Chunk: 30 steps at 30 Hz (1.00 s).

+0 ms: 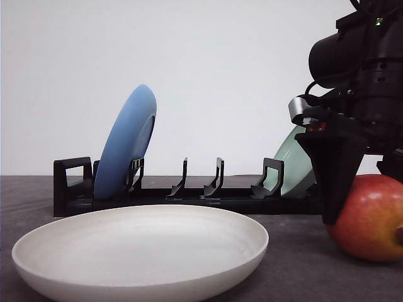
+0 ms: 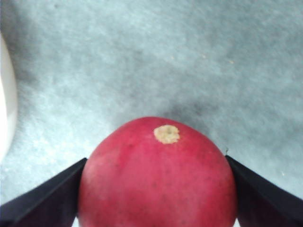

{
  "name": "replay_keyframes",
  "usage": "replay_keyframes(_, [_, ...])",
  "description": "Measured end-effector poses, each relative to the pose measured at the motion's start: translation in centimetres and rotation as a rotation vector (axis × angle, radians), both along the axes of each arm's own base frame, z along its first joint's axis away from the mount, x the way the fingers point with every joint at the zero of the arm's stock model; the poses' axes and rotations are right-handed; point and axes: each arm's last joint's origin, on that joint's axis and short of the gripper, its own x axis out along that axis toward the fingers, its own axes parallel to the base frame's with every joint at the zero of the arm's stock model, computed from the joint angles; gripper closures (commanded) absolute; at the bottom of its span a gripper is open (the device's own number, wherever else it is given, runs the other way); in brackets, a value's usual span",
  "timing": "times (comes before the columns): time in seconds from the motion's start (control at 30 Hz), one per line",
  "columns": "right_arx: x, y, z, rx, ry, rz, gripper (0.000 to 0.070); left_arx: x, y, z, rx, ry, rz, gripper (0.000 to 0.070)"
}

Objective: Place pomegranate in white plate

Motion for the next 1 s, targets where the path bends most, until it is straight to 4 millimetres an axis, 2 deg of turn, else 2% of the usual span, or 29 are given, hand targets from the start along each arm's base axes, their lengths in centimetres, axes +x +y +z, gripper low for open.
replay_keyframes(0.1, [0.0,0.3,0.7,-0.017,0.024,0.001,0.025,0.0,0.0,0.0,-0.003,-0.001,0.0,0.0161])
replay_keyframes(0.2, [0.3,1.7,2.4,-0.004,-0.001,0.026,0.0249,0.0,0.0,0.0,-0.004,-0.002,0.002,0.0161])
replay_keyframes(0.37, [-0.2,5.3,4.6,0.035,-0.061,0.121,0.0249,0.0,0.0,0.0,-0.004,-0.004,0.005,0.0161])
replay_keyframes(0.57, [-1.1,10.5,5.5,0.094,-0.126,0.241,0.0249,0.0,0.0,0.0,-0.004,-0.004,0.005,0.0161])
replay_keyframes(0.67, [-1.4,12.7,5.4,0.137,-0.167,0.28,0.0249,0.1,0.0,0.1,-0.002,-0.011,0.019,0.0161])
replay_keyframes(0.8, [-1.9,15.2,4.1,0.171,-0.18,0.328,0.0249,0.2,0.1,0.1,0.002,-0.031,0.061,0.0161])
replay_keyframes(1.0, [-2.5,17.4,2.4,0.184,-0.181,0.369,0.0249,0.2,0.2,0.1,0.005,-0.046,0.091,0.0161])
